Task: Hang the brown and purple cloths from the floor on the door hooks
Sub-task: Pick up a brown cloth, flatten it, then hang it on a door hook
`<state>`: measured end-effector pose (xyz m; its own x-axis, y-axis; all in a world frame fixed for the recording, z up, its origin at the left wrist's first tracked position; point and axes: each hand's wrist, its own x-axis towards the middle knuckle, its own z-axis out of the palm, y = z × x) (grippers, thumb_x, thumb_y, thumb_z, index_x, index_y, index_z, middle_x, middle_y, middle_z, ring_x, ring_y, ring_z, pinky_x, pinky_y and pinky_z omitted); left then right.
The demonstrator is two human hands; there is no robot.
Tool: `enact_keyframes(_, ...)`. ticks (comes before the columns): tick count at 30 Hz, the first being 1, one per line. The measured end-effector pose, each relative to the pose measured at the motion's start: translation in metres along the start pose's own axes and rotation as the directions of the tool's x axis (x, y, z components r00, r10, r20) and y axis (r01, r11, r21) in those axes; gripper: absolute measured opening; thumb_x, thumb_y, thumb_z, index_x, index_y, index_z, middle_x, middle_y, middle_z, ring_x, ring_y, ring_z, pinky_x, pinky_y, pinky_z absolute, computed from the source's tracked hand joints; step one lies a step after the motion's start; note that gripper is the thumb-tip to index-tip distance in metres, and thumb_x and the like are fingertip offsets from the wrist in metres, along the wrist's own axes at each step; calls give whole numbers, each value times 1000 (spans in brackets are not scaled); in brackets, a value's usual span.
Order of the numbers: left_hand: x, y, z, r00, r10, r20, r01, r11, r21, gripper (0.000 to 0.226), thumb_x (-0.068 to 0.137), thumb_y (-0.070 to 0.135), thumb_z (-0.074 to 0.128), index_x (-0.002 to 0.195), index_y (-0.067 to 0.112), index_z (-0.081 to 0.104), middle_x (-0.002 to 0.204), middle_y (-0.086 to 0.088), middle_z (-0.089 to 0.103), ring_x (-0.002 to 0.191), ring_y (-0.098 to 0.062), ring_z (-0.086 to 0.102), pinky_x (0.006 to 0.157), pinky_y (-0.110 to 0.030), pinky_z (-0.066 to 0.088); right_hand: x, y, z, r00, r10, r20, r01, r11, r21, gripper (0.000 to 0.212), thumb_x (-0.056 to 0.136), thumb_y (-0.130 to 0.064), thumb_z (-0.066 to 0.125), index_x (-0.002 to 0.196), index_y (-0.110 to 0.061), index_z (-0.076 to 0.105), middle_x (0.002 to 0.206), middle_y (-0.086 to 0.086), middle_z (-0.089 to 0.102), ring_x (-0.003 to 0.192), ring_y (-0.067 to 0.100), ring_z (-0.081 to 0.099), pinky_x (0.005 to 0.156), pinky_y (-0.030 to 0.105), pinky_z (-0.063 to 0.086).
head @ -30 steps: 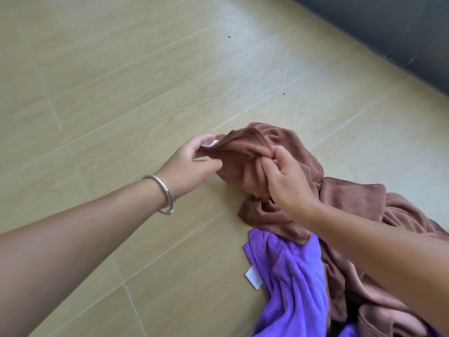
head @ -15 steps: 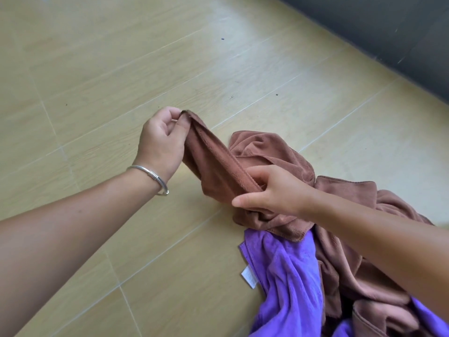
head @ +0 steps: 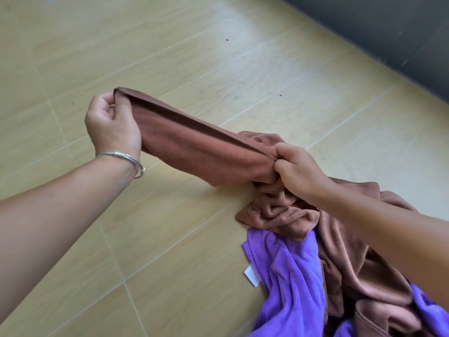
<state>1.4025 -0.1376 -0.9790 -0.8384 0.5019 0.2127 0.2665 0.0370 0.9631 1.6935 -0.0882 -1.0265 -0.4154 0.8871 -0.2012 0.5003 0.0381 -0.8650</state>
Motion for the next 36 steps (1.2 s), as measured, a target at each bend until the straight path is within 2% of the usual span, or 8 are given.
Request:
enact_keyframes(4,-13,-1,-6,989,42,145,-41,999,-11,17,93,27,56,76,25,56,55,17,57,52,7,49,54,-13,40,3,-14,-3,995,5,103,-5,1000,-4,24,68,-24,48,81,-32,67,94,-23,67,91,4,64,82,39,51)
enact_keyframes(8,-50,4,0,841,153,518,-176,984,-5,10,89,28,64,79,30,66,69,21,67,66,4,60,61,-15,47,-3,-30,8,989,-112,94,109,993,36,35,72,-53,68,102,-34,67,101,-17,69,97,-4,63,90,29,51)
enact_keyframes(15,-70,21,15,635,237,735,-236,966,-108,9,89,25,62,83,30,67,74,15,69,68,-1,62,61,-15,48,0,-52,32,958,-235,168,231,972,39,68,76,-35,79,135,-27,47,127,-10,57,119,2,52,99,35,47)
enact_keyframes(21,-46,25,16,845,174,505,-108,981,-159,9,91,27,60,83,27,65,68,15,64,68,-5,58,62,-23,48,1,-26,24,969,35,246,75,903,-423,34,75,-21,74,108,-25,65,91,-12,63,89,9,60,81,25,48)
enact_keyframes(24,-26,18,10,931,116,347,-69,987,-143,12,89,30,59,79,26,63,63,17,60,66,-5,53,63,-28,45,-6,-7,22,976,94,195,28,838,-546,47,73,-16,69,118,-26,56,102,-5,52,94,16,56,85,34,49)
enact_keyframes(28,-11,1,-3,972,65,227,-42,994,-101,13,91,28,58,79,26,61,59,23,61,63,4,53,63,-19,46,-9,6,20,990,105,91,-35,821,-570,51,73,-10,65,119,-22,47,110,5,40,91,24,54,82,34,48)
enact_keyframes(33,5,-8,-26,991,-24,130,23,1000,5,16,95,24,55,80,27,58,55,25,58,57,8,52,61,-14,44,0,-9,9,937,280,209,-10,618,-786,23,80,-28,67,66,-21,50,67,-2,54,74,24,57,51,27,34)
enact_keyframes(36,16,6,-52,994,-73,77,67,994,84,17,96,22,52,81,26,55,64,18,55,55,11,51,60,-7,40,-6,-27,-3,957,211,200,-55,807,-588,29,84,-27,64,61,-21,47,61,-4,55,65,18,54,54,28,37)
